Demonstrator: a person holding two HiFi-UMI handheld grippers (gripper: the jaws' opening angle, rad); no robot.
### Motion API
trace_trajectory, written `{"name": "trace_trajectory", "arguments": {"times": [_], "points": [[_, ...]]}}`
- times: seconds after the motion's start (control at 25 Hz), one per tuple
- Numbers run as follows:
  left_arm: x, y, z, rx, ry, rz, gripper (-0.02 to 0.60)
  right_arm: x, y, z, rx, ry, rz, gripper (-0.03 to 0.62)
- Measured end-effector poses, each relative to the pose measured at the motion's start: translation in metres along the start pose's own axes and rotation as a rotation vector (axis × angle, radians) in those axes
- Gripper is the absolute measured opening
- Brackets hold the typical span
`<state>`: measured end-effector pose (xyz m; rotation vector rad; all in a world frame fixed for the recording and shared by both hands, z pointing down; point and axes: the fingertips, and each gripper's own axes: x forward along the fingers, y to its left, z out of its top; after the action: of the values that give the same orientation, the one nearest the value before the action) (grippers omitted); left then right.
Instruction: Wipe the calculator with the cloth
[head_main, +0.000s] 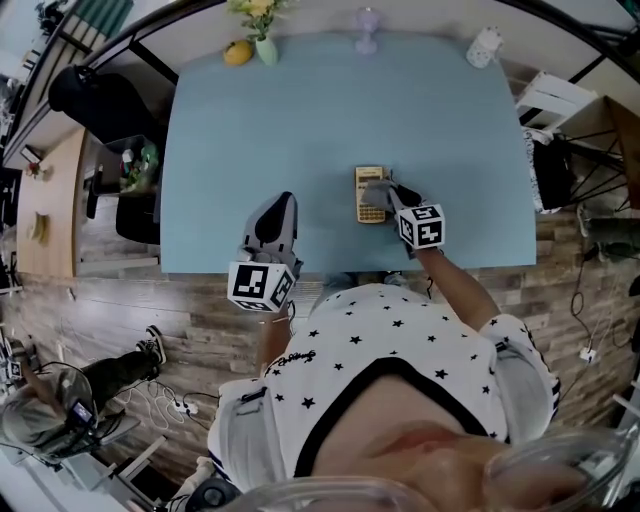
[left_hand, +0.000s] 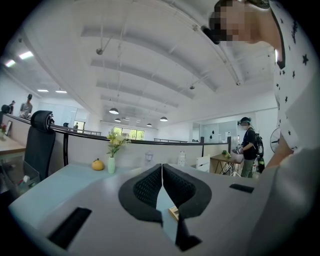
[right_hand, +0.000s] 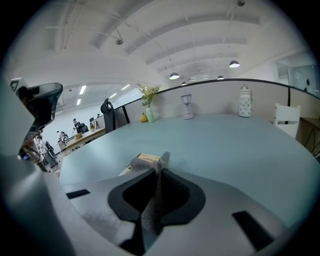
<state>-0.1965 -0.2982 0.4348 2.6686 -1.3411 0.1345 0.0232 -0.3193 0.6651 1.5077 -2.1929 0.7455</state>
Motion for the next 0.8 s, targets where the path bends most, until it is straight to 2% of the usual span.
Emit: {"name": "trace_trajectory", "arguments": {"times": [0.24,0.56,0.8], "points": [[0.005,-0.006,0.001,0.001,0.0,-0.016,0.031,-0.007,-0.016,-0.012,0.028,0.024,-0.038,0.034],[0.006,-0.01,0.001,0.0,0.001,-0.019,0.031,-0.008,-0.018,-0.017,0.02,0.036,-0.041,0.034],[0.004,-0.004,0.0,0.001,0.003,-0.01,0.031,-0.01,-0.012,0.005,0.023,-0.015,-0.031,0.034]]}}
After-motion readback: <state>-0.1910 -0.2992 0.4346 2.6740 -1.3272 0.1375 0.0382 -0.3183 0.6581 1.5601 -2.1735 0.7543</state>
